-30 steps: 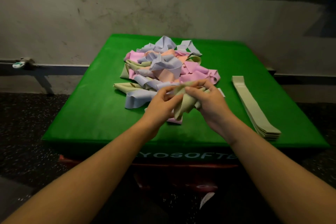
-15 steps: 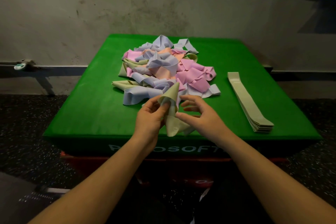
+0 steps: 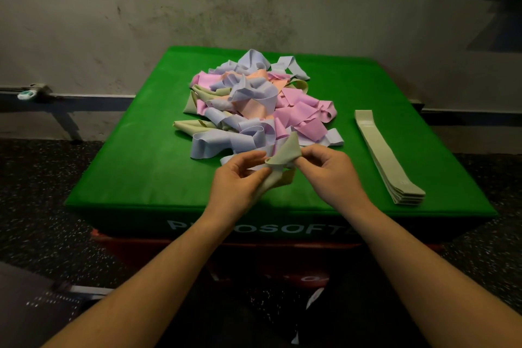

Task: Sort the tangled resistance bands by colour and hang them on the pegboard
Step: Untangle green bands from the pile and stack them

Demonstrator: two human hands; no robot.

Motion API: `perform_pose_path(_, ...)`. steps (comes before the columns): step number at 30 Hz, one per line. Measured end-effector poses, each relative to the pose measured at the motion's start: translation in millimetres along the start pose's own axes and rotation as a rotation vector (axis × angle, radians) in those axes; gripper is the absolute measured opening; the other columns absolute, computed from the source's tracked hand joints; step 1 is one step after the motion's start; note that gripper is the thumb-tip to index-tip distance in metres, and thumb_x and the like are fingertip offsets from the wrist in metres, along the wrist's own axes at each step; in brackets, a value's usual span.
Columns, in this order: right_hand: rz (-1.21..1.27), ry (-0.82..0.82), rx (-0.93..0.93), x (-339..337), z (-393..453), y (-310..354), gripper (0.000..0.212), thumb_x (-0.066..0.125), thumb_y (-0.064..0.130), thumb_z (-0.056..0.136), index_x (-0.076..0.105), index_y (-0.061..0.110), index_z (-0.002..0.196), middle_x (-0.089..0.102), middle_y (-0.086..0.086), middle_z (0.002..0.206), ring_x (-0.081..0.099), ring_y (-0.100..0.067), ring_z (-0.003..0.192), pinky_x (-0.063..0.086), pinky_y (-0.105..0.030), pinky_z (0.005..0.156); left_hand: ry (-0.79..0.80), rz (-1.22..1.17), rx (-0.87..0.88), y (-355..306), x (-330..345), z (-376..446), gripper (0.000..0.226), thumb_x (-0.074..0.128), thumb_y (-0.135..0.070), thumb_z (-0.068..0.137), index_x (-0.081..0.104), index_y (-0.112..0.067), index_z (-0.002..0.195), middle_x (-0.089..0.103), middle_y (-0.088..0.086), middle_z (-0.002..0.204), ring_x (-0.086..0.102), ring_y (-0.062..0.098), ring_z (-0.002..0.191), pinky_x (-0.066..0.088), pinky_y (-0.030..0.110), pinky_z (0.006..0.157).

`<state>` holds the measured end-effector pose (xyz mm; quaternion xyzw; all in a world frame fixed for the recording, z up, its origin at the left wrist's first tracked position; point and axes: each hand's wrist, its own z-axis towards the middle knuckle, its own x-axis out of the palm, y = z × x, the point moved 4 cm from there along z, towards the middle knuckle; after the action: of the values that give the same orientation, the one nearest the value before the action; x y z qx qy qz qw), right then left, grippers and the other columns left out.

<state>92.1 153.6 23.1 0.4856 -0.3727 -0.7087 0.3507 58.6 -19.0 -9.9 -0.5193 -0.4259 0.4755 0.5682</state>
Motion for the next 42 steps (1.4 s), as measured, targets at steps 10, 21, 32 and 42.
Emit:
perform_pose_path(10,0.389,0.172,0.178,2.6,-9.6,6.9,0.034,0.061,-0.008,0.089,0.041,0.016,0.102,0.068,-0.005,0.092,0.064,-0.007,0.078,0.055,-0.024,0.071,0.187,-0.172,-0.069,-6.1,10.0,-2.4,0.042,0.052,0.01,0.094,0.067,-0.024,0.112,0.073,0.001,0.112,0.066,0.013,0.104,0.051,0.021,0.087)
perform_pose_path(21,0.335,0.187,0.248,-9.3,-1.5,-6.4,0.065,0.063,-0.011,0.086,0.041,0.027,0.135,0.066,-0.002,0.092,0.064,-0.008,0.077,0.051,-0.021,0.068,0.197,-0.299,-0.123,-10.2,-1.0,8.5,0.06,0.034,0.023,0.09,0.052,-0.016,0.132,0.069,0.001,0.086,0.065,0.011,0.075,0.053,0.02,0.069)
perform_pose_path(32,0.024,0.457,0.189,-28.1,-3.6,-4.0,0.044,0.069,0.009,0.077,0.061,0.027,0.116,0.062,0.003,0.102,0.058,0.003,0.079,0.048,-0.015,0.071,0.222,0.194,-0.045,-22.9,-9.7,11.5,0.03,0.043,-0.024,0.083,0.068,-0.032,0.096,0.066,-0.002,0.102,0.055,0.004,0.087,0.042,0.017,0.076)
perform_pose_path(42,-0.067,0.034,-0.129,-41.8,3.4,3.9,0.037,0.065,-0.002,0.086,0.054,0.032,0.08,0.06,0.003,0.079,0.053,-0.012,0.07,0.043,-0.023,0.064,0.178,0.264,-0.039,-12.4,-12.4,21.4,0.005,0.074,-0.018,0.087,0.07,-0.021,0.09,0.069,-0.002,0.085,0.055,0.002,0.07,0.043,0.015,0.067)
